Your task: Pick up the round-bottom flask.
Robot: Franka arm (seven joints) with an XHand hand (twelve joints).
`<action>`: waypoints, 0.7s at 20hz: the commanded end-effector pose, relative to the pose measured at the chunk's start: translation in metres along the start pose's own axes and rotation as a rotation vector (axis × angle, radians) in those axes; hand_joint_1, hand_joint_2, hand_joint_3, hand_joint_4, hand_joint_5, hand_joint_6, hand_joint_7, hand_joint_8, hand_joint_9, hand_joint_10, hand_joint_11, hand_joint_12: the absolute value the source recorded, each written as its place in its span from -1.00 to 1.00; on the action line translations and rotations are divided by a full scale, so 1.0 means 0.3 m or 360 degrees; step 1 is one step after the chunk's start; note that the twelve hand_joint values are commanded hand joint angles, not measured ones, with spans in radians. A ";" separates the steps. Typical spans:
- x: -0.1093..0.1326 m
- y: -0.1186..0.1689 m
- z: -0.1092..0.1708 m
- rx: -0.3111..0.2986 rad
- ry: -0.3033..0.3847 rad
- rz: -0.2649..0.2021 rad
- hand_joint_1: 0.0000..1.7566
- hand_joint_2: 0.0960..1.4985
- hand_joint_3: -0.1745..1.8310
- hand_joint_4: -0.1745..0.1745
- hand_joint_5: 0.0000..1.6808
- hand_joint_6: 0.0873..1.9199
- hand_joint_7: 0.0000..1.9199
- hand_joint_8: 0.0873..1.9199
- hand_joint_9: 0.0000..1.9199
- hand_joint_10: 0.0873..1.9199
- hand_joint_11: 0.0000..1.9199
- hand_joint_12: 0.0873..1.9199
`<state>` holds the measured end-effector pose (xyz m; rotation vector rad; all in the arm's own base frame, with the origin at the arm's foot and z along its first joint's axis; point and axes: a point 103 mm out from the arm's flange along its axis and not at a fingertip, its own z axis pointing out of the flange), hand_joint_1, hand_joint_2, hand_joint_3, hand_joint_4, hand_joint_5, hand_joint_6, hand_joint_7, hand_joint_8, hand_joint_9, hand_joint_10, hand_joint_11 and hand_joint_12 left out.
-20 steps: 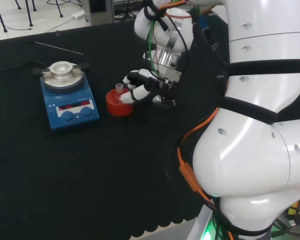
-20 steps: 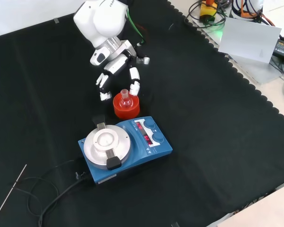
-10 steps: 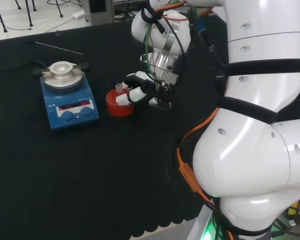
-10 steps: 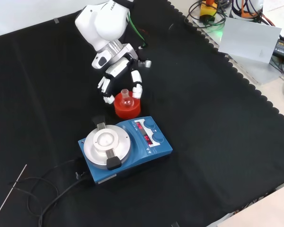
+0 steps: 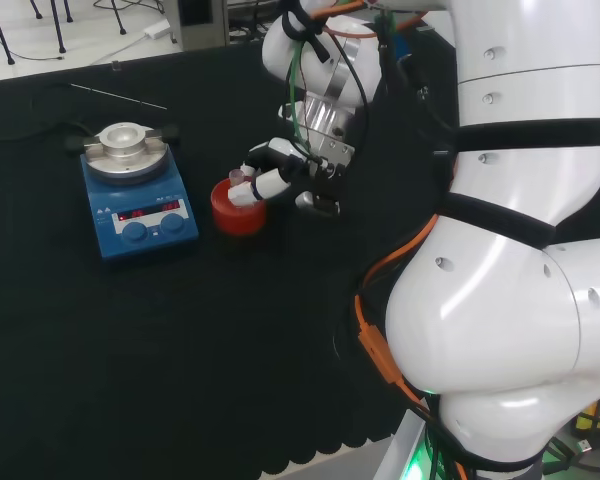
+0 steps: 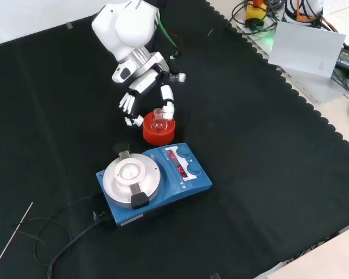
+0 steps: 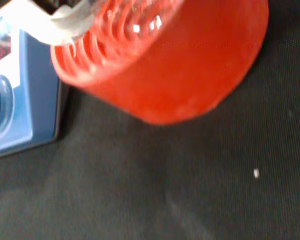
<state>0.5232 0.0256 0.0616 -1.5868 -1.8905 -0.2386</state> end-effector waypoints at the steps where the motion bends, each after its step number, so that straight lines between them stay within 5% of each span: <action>1: 0.017 -0.043 0.025 -0.0053 0.0019 0.0013 -0.04 -0.25 -0.49 0.02 -0.01 0.12 -0.56 -0.18 -0.42 -0.08 -0.77 0.50; 4: 0.024 -0.042 0.029 -0.0078 -0.0004 0.0017 -0.04 -0.25 -0.48 0.16 0.11 0.10 -0.53 -0.18 -0.40 -0.09 -0.76 0.49; 7: 0.022 -0.043 0.040 -0.0090 -0.0027 0.0022 0.02 -0.24 -0.43 0.66 0.32 0.02 -0.48 -0.20 -0.36 -0.11 -0.73 0.48; 9: 0.024 -0.045 0.041 -0.0101 -0.0032 0.0022 0.19 -0.25 -0.23 0.90 0.45 -0.20 -0.45 -0.21 -0.34 -0.12 -0.72 0.47; 14: 0.051 -0.037 0.027 -0.0128 -0.0036 0.0009 0.28 -0.32 -0.04 1.00 0.53 -0.31 -0.40 -0.21 -0.30 -0.13 -0.68 0.45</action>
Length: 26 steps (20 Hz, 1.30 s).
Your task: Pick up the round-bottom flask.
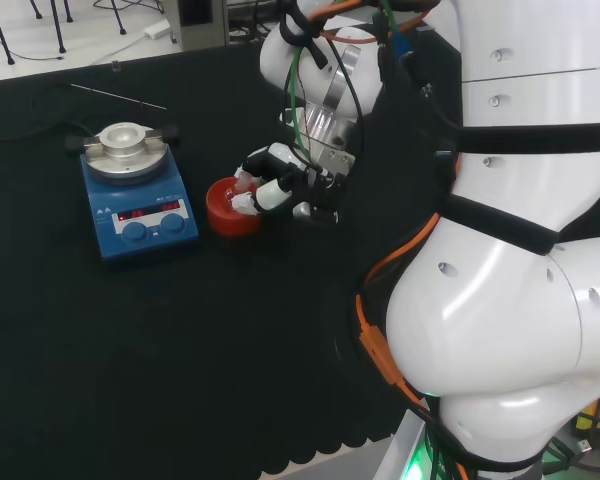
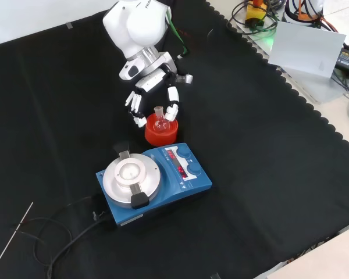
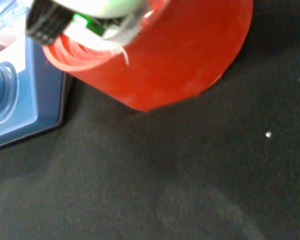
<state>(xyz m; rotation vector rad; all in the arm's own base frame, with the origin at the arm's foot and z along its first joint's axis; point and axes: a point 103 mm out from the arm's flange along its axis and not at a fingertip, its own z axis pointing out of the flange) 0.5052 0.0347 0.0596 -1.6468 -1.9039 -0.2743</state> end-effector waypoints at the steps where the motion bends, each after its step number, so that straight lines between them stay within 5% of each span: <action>1: 0.028 0.011 -0.017 -0.0036 -0.0004 -0.0013 0.28 -0.33 -0.03 1.00 0.53 -0.31 -0.39 -0.22 -0.30 -0.14 -0.68 0.45; 26: 0.065 0.005 -0.075 -0.0083 0.0010 -0.0051 0.28 -0.33 0.01 1.00 0.50 -0.24 -0.34 -0.22 -0.26 -0.14 -0.64 0.44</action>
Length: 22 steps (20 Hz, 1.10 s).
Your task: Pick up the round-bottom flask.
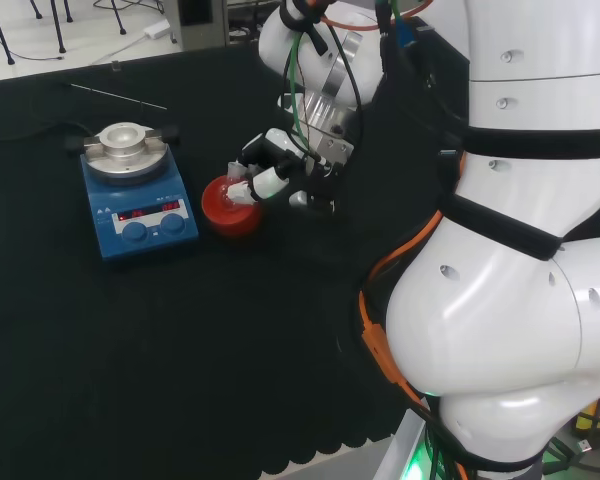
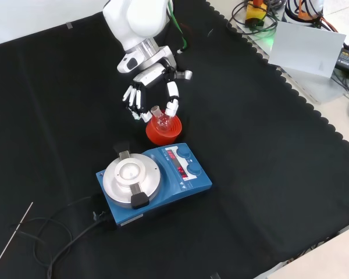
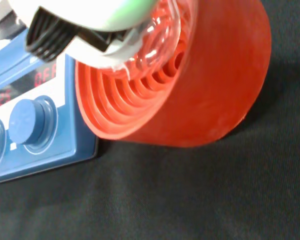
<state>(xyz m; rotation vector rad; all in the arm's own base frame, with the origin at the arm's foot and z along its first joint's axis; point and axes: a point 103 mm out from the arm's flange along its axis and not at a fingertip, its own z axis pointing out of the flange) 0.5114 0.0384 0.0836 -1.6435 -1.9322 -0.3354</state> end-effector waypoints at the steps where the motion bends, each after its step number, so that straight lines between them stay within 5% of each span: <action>1: 0.015 0.002 -0.013 -0.0017 0.0004 -0.0007 0.28 -0.34 0.01 1.00 0.50 -0.24 -0.34 -0.22 -0.26 -0.14 -0.64 0.44; 8: 0.025 0.010 0.029 0.0035 0.0006 -0.0017 0.28 -0.33 0.01 1.00 0.49 -0.22 -0.35 -0.22 -0.26 -0.14 -0.63 0.44; 22: 0.019 0.003 0.021 -0.0007 -0.0041 0.0005 0.27 -0.27 -0.06 1.00 0.47 -0.23 -0.35 -0.21 -0.26 -0.13 -0.64 0.44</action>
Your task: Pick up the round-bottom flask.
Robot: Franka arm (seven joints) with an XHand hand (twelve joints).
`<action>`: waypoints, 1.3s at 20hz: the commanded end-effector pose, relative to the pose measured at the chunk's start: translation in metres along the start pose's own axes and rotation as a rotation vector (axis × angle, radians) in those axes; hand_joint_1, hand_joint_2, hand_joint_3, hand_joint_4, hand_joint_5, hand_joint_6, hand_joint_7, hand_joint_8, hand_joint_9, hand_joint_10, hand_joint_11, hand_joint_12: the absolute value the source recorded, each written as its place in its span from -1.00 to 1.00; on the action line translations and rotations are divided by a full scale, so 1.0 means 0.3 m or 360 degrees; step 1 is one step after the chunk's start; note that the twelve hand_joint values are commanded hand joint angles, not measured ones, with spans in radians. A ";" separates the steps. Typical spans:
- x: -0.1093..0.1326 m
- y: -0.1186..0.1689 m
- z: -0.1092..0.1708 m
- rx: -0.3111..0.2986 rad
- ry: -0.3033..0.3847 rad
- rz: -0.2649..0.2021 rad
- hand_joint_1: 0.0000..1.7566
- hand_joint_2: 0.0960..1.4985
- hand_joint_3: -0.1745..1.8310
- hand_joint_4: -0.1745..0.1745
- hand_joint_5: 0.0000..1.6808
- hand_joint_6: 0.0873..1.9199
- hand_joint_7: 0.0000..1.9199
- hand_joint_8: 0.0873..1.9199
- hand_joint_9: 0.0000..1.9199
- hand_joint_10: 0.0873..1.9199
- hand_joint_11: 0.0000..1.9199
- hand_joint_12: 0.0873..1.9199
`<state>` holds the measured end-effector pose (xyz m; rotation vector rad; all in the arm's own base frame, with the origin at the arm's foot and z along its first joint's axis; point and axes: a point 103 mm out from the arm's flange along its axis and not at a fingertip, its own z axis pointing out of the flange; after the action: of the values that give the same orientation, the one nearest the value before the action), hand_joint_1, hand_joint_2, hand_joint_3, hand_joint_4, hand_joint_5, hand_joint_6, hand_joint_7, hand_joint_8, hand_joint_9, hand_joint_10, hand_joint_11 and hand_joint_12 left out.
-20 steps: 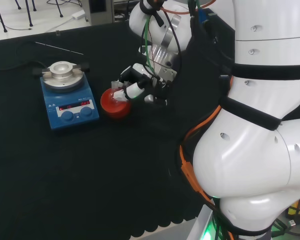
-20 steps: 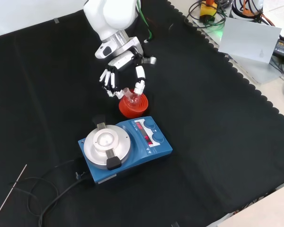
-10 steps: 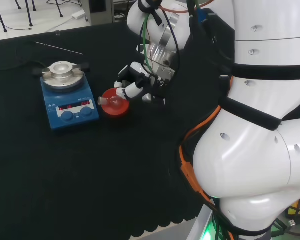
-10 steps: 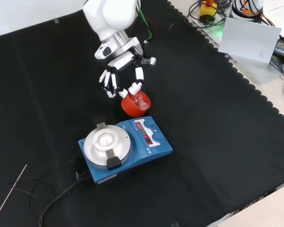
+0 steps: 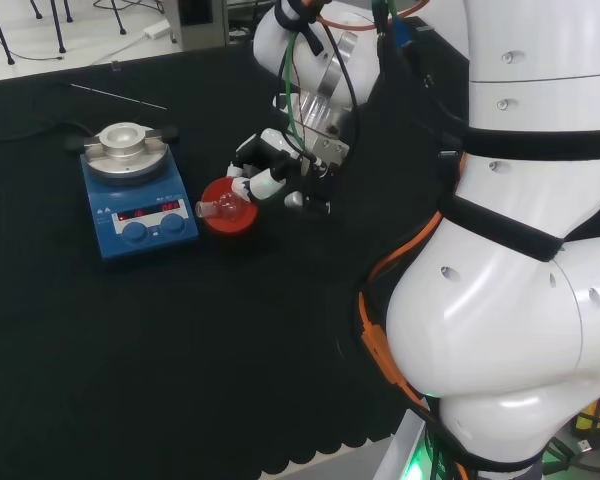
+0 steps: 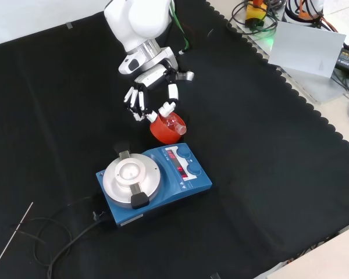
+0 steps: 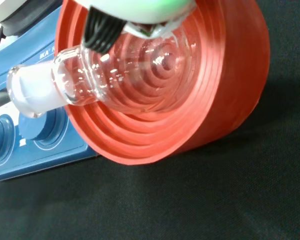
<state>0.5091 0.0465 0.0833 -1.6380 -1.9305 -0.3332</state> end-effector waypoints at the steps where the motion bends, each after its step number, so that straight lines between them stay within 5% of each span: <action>1: -0.006 0.008 0.010 -0.0009 -0.0043 0.0012 0.27 -0.25 -0.08 1.00 0.47 -0.24 -0.35 -0.21 -0.26 -0.13 -0.64 0.44; 6: -0.010 0.023 0.022 0.0021 -0.0070 0.0026 0.25 -0.13 -0.21 1.00 0.41 -0.21 -0.35 -0.21 -0.26 -0.13 -0.64 0.45; 9: -0.011 0.027 0.025 0.0039 -0.0090 0.0036 0.16 -0.18 -0.29 0.17 -0.40 -0.07 -0.47 -0.18 -0.33 -0.09 -0.68 0.46; 14: -0.009 0.042 0.033 0.0041 -0.0097 0.0045 0.16 -0.27 -0.23 -0.07 -0.85 -0.22 -0.52 -0.16 -0.37 -0.06 -0.70 0.47; 20: 0.006 0.020 0.030 0.0032 -0.0078 -0.0015 0.14 -0.32 -0.21 -0.01 -0.93 -0.43 -0.56 -0.16 -0.39 -0.06 -0.71 0.47; 26: 0.028 0.017 0.038 0.0076 -0.0089 -0.0018 0.05 -0.35 -0.26 -0.11 -0.62 -0.32 -0.55 -0.17 -0.40 -0.06 -0.72 0.48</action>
<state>0.5109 0.0554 0.0748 -1.6342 -1.9656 -0.2666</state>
